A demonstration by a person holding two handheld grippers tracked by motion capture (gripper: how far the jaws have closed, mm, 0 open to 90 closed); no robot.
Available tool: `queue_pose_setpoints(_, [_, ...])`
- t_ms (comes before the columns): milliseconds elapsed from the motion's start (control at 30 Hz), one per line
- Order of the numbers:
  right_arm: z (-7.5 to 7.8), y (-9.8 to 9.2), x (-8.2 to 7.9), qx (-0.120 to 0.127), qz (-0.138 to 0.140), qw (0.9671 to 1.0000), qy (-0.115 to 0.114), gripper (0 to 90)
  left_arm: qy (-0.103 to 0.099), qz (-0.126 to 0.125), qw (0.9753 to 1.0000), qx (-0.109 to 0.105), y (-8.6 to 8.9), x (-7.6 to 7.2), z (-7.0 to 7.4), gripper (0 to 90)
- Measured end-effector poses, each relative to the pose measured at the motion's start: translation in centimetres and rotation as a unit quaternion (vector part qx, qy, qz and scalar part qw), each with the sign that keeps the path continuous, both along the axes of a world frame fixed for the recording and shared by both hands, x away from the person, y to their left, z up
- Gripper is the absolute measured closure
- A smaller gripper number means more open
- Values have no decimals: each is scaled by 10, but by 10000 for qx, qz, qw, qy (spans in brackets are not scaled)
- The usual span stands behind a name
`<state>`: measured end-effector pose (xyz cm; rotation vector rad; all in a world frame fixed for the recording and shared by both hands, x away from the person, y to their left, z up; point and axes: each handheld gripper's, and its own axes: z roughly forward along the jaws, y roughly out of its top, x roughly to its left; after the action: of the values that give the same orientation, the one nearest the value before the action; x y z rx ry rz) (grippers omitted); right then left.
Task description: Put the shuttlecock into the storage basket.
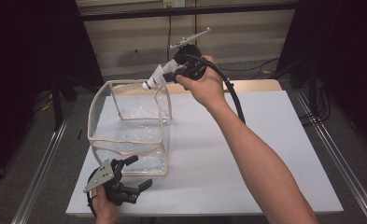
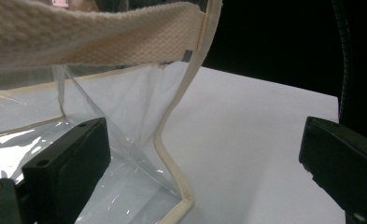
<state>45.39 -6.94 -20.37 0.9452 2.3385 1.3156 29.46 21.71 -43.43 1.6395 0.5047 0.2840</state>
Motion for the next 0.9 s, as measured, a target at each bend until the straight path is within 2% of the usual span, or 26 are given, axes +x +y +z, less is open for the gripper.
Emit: queue_pose_setpoints(900, [-5,24,6,-126,96,9999,8,878,3,24,10000,4,1,0,0,23])
